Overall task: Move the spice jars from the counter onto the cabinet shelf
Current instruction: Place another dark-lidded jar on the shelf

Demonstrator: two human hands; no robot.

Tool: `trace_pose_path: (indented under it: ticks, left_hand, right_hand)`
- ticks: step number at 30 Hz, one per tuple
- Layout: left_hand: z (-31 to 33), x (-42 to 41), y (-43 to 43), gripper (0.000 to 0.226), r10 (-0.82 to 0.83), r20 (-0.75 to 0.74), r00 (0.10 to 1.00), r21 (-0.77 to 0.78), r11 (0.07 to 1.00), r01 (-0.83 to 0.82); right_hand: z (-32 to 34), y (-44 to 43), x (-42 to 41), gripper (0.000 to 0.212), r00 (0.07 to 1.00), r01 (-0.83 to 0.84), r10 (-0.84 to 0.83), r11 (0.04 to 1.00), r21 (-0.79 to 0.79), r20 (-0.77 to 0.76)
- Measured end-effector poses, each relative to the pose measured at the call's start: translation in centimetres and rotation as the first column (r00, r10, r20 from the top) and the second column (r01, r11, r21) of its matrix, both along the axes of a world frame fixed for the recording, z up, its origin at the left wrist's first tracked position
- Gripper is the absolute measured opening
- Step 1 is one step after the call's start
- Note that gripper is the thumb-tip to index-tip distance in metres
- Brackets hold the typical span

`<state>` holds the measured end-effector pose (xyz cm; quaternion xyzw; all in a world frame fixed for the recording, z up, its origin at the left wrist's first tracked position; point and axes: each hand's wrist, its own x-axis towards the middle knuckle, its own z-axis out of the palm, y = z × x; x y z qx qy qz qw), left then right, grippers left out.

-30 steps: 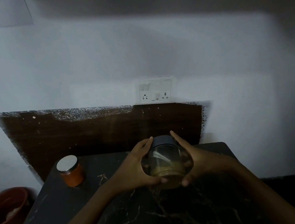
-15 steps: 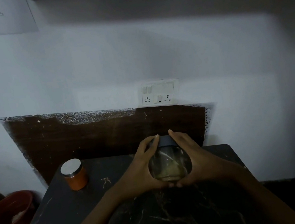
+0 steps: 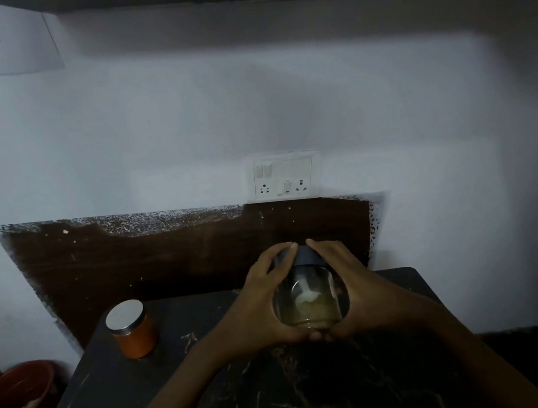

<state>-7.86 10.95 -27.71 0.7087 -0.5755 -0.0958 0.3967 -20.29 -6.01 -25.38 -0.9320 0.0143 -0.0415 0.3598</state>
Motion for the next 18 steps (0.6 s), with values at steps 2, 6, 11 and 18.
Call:
trace_pose_path:
  ticks: [2, 6, 11, 18]
  left_hand:
    - [0.3, 0.1, 0.1, 0.114, 0.009, -0.059, 0.998, -0.049, 0.999, -0.012]
    - [0.7, -0.1, 0.6, 0.117, 0.043, -0.181, 0.983, -0.133, 0.989, -0.067]
    - [1.1, 0.0, 0.7, 0.123, -0.027, -0.204, 0.979, -0.060, 0.998, 0.015]
    - [1.1, -0.1, -0.2, 0.117, 0.022, 0.019, 1.000, -0.056, 0.998, -0.021]
  right_hand:
    - [0.2, -0.4, -0.2, 0.126, 1.000, 0.009, -0.009, 0.999, 0.044, -0.003]
    - [0.3, -1.3, -0.6, 0.132, 0.999, 0.028, -0.024, 0.989, 0.147, -0.027]
    - [-0.1, -1.0, -0.4, 0.121, 0.998, 0.067, -0.069, 0.988, 0.136, 0.011]
    - [0.4, -0.2, -0.3, 0.123, 0.990, 0.083, -0.090, 0.995, 0.060, 0.107]
